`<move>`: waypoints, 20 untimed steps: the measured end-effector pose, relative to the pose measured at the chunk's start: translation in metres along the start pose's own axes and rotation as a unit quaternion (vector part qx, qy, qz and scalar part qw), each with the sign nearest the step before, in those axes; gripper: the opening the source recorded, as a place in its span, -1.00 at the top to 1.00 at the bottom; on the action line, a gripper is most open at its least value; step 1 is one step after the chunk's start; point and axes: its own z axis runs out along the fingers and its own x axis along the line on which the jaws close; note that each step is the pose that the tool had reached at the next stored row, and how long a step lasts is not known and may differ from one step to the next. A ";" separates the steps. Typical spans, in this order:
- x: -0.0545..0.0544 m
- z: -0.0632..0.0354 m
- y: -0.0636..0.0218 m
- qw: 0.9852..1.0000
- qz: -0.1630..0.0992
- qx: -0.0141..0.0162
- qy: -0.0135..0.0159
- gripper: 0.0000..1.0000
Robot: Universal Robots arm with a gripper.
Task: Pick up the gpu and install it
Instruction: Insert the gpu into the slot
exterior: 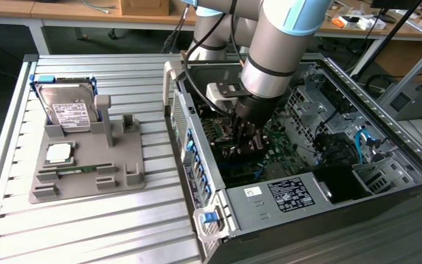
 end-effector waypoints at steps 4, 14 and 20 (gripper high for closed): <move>0.000 0.0011 0.0000 1.000 -0.001 0.000 0.000 0.47; 0.000 0.0017 0.0000 1.000 -0.001 0.000 0.006 0.47; 0.000 0.0018 -0.0001 1.000 -0.001 0.000 0.013 0.47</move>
